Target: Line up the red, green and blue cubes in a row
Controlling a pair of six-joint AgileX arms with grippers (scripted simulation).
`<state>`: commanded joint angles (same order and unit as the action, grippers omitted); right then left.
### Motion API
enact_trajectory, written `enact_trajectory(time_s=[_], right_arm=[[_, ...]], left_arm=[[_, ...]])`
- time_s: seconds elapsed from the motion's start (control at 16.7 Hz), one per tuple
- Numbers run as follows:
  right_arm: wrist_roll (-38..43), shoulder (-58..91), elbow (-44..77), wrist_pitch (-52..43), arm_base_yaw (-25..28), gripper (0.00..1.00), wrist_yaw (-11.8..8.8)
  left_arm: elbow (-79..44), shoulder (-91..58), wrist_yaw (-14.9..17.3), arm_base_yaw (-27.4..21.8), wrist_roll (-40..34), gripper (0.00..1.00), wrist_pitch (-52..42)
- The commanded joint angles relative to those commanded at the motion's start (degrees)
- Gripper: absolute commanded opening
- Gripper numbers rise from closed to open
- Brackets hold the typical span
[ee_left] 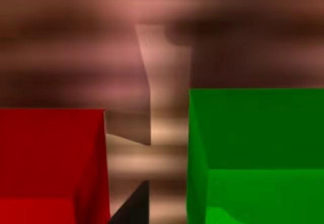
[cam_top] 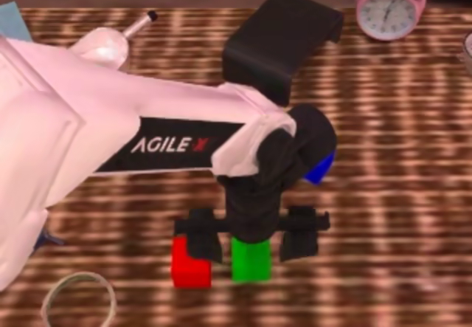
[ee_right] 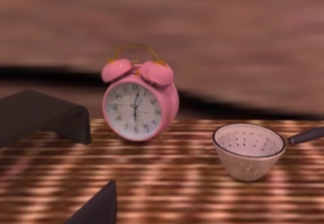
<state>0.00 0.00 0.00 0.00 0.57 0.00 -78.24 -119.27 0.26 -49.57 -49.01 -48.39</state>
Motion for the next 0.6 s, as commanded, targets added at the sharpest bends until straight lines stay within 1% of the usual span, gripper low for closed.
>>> enact_trajectory(time_s=[0.6], right_arm=[[0.0, 0.0, 0.0, 0.0, 0.0, 1.0, 0.0]], left_arm=[[-0.7, 0.4, 0.0, 0.1, 0.0, 1.0, -1.0]])
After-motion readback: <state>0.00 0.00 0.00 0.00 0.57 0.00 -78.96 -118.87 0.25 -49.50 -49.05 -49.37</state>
